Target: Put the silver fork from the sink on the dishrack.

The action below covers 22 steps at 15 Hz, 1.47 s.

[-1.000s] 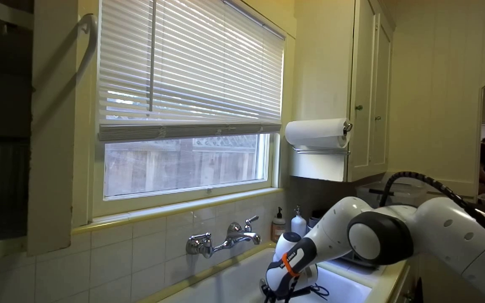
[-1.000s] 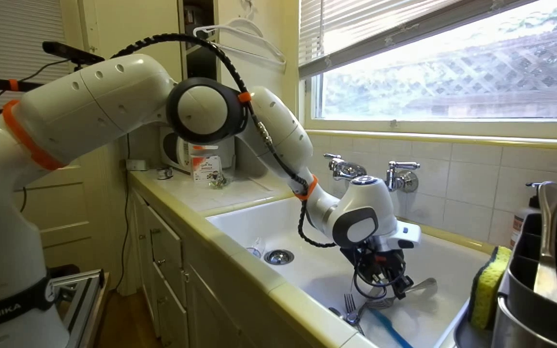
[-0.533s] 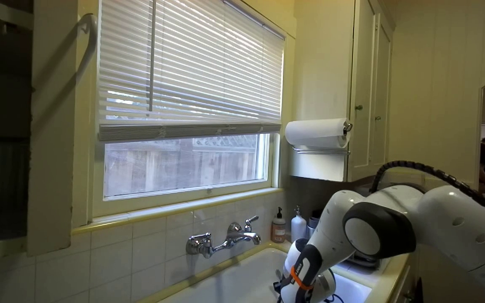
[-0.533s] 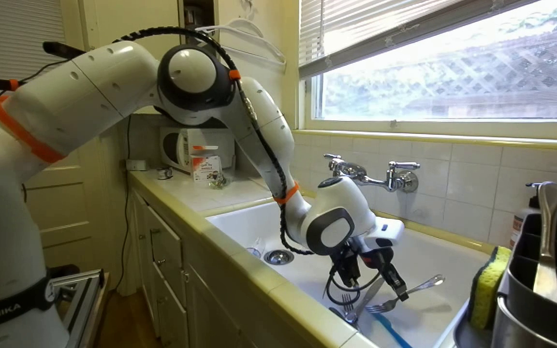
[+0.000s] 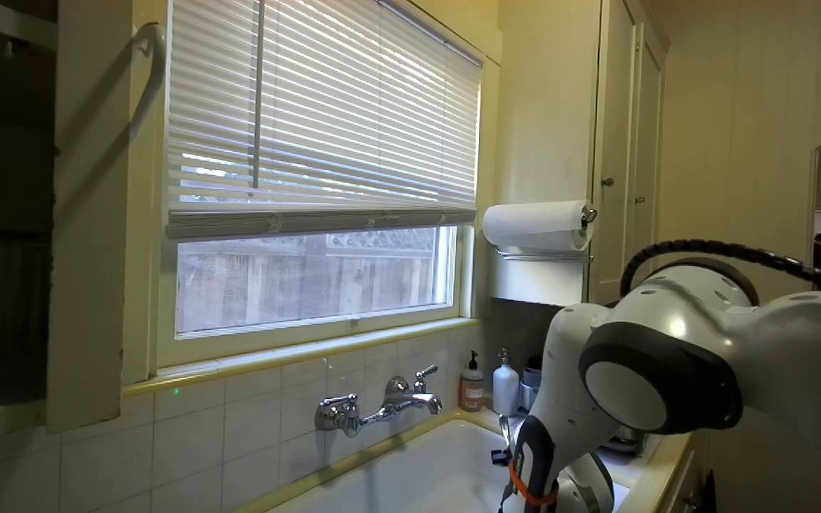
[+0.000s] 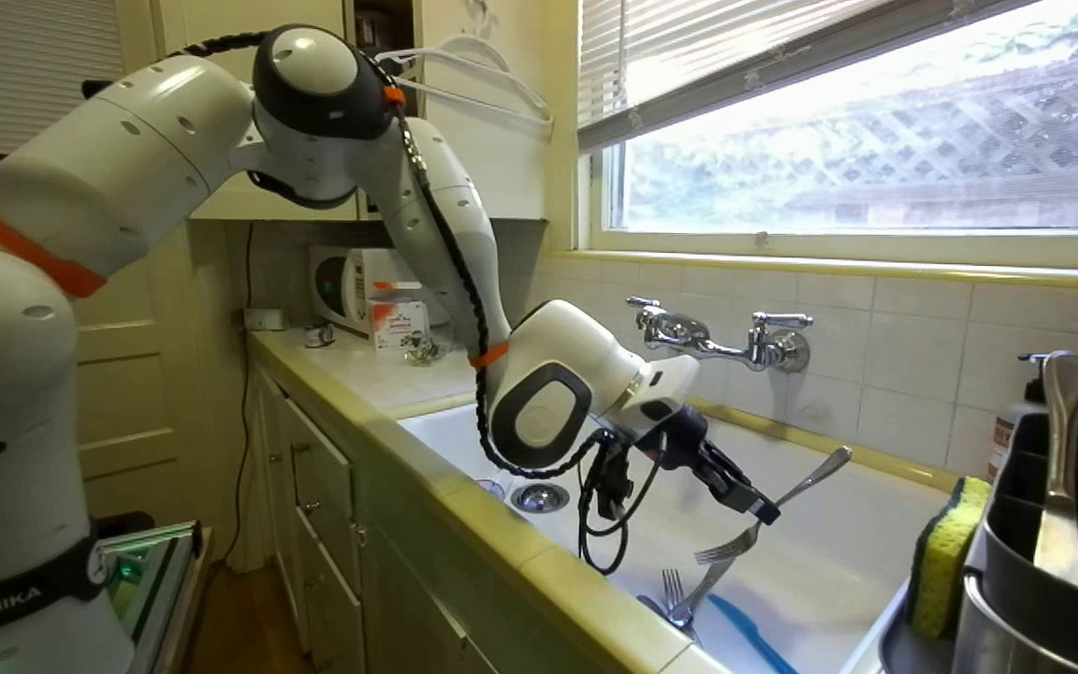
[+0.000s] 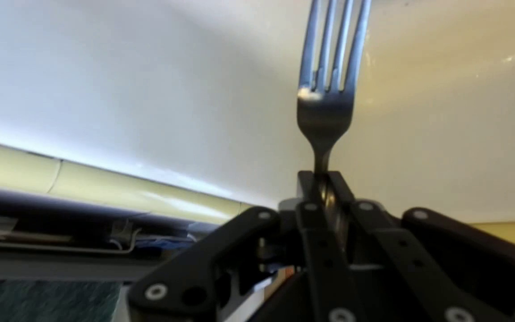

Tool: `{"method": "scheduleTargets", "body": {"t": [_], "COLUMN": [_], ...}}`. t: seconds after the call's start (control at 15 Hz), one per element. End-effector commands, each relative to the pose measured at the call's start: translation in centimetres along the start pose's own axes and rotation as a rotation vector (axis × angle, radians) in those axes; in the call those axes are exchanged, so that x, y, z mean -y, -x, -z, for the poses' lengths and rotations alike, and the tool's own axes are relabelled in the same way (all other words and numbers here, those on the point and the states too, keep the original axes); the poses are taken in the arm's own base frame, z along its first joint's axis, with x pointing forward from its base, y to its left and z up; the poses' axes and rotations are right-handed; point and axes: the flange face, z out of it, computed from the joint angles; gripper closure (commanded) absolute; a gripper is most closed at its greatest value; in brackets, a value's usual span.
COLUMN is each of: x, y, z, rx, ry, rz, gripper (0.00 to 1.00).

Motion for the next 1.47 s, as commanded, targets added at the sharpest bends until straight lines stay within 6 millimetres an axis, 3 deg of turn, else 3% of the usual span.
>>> {"method": "scheduleTargets", "body": {"t": [0.0,0.27,0.33,0.47,0.53,0.6,0.73,1.0,1.4], "x": [-2.3,-4.6,-3.2,-3.8,-4.0,-2.4,-2.7,-6.3,-11.5], "y": [1.4,2.8,1.4,2.4,2.7,2.6,1.1,-3.5,-9.3], "z": [7.1,13.3,9.9,12.0,12.5,11.4,10.6,11.0,14.4], "rx": [-0.031,-0.016,-0.069,-0.043,-0.032,-0.002,-0.072,-0.2,-0.443], "ry": [0.04,0.067,0.078,0.073,0.069,0.023,0.072,0.149,0.372], "rz": [-0.074,-0.147,-0.127,-0.134,-0.138,-0.178,-0.3,-0.449,-0.508], "gripper": [0.98,0.98,0.91,0.91,0.98,0.98,0.98,0.98,0.98]}}
